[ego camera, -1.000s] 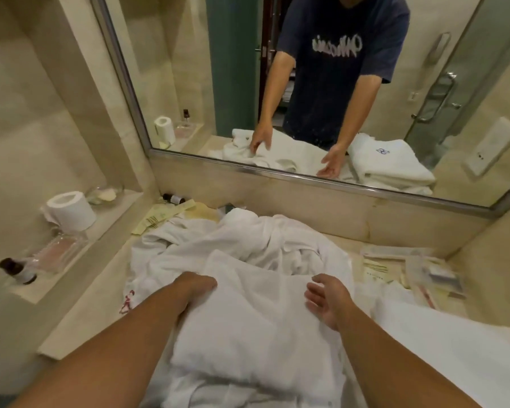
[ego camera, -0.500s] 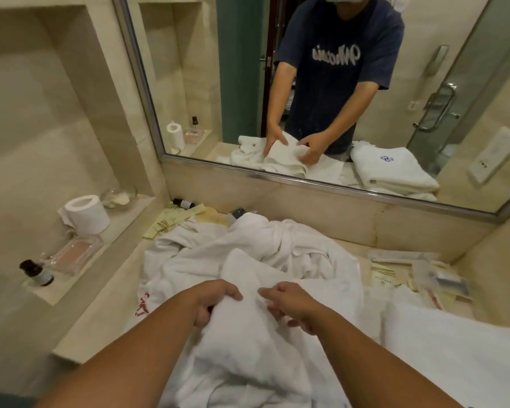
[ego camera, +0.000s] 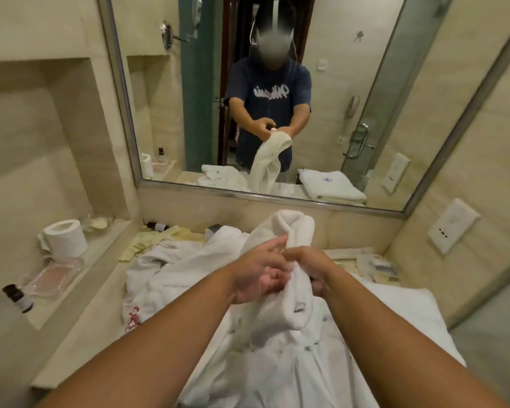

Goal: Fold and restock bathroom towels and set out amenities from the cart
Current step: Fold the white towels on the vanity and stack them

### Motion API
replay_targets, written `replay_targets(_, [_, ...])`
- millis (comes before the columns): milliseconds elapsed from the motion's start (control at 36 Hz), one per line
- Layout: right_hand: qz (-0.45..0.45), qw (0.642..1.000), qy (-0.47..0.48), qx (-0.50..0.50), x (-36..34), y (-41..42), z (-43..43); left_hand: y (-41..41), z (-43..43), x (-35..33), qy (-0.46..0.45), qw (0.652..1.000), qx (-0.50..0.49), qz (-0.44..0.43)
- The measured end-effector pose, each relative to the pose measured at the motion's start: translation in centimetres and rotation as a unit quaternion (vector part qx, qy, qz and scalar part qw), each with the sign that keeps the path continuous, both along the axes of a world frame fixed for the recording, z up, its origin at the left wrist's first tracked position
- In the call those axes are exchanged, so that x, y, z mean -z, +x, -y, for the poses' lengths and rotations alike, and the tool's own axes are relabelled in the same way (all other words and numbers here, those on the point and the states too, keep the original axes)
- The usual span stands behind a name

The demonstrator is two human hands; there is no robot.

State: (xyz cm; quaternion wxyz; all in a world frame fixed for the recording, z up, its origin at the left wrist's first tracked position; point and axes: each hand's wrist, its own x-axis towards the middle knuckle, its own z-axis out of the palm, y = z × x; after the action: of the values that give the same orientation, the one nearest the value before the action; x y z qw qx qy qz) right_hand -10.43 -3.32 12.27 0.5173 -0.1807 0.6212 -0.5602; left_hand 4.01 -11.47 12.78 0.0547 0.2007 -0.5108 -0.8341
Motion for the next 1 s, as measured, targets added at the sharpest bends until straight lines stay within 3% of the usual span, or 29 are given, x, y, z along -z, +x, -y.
replay_targets(111, [0.111,0.989,-0.096,-0.03,-2.2,0.2,-1.5,2.0,0.4,-5.3,-0.046,0.998,-0.004,-0.053])
replay_targets(194, [0.125,0.982,-0.137,-0.024,-1.5,0.0,-3.2,3.0,1.8,-6.7,-0.116,0.982,-0.146,-0.036])
replay_targets(250, [0.134,0.985,-0.107,0.022,0.4,-0.3,-4.3,3.3,3.0,-5.7,-0.15,0.959,-0.241,-0.006])
replay_targets(361, [0.118,0.988,0.041,0.092,6.2,-0.5,-6.9,4.3,5.0,1.6,-0.243,0.91,-0.3,0.151])
replay_targets(444, [0.061,0.973,0.175,0.136,11.1,-0.5,-8.3,6.1,5.3,8.7,-0.354,0.845,-0.239,0.322])
replay_targets(556, [0.078,0.963,0.204,0.157,19.7,-2.4,-9.2,8.9,5.2,16.5,-0.387,0.777,-0.11,0.484])
replay_targets(611, [0.083,0.964,0.211,0.139,17.1,-0.3,-9.3,9.5,4.5,17.2,-0.387,0.76,-0.136,0.504])
replay_targets(722, [0.077,0.969,0.189,0.141,16.2,0.2,-9.2,9.1,4.7,17.2,-0.301,0.811,-0.186,0.465])
replay_targets(861, [-0.007,0.977,0.175,0.119,15.5,-1.2,-8.5,9.1,5.6,17.8,-0.227,0.839,-0.224,0.44])
replay_targets(1000, [-0.001,0.984,0.113,0.136,10.3,-2.7,-7.8,9.0,6.6,18.6,-0.01,0.884,-0.281,0.374])
